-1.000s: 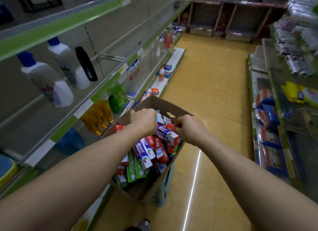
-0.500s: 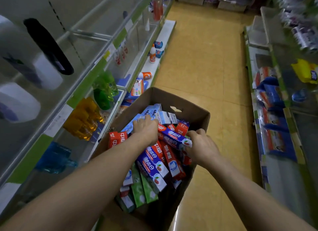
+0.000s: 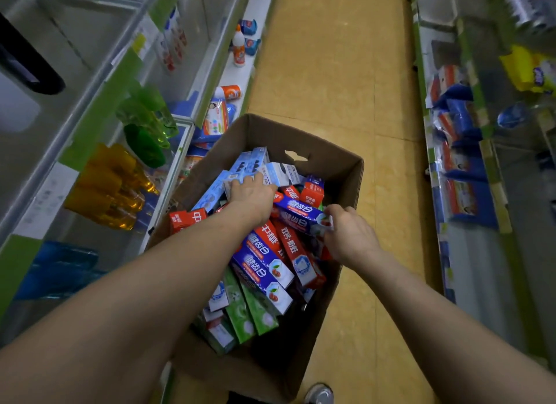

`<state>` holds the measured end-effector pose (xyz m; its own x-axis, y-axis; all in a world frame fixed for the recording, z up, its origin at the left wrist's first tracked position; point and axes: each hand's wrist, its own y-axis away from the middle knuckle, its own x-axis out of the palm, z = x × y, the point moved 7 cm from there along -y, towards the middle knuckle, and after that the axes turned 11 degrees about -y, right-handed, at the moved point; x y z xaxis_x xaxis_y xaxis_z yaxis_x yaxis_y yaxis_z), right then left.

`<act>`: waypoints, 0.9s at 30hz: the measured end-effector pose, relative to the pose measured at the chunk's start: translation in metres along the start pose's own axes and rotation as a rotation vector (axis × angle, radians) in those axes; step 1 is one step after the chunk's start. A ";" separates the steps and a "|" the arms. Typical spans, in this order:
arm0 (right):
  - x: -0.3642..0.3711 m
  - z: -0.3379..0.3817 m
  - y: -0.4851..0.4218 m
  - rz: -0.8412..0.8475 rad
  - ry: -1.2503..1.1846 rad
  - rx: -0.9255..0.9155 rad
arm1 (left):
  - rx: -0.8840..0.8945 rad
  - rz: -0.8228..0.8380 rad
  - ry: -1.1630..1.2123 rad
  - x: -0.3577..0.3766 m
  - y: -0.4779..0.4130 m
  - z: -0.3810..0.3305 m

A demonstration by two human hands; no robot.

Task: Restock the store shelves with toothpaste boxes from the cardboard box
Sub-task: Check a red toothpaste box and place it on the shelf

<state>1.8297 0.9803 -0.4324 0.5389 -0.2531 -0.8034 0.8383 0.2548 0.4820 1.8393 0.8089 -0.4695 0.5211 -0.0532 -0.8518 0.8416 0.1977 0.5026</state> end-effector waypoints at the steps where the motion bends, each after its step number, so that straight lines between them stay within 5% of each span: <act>1: -0.001 0.001 0.000 -0.012 -0.009 0.000 | 0.005 -0.004 0.005 0.000 -0.001 0.000; 16: -0.006 -0.006 0.023 -0.100 -0.160 -0.028 | 0.045 -0.087 -0.006 0.006 0.002 0.005; 27: -0.103 -0.059 0.115 -0.362 -0.766 -0.083 | 0.233 -0.137 0.771 -0.090 0.070 -0.032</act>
<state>1.8656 1.0904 -0.3154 0.1708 -0.8863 -0.4304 0.9771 0.0962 0.1898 1.8461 0.8593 -0.3623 0.2388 0.6434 -0.7273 0.9430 0.0253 0.3319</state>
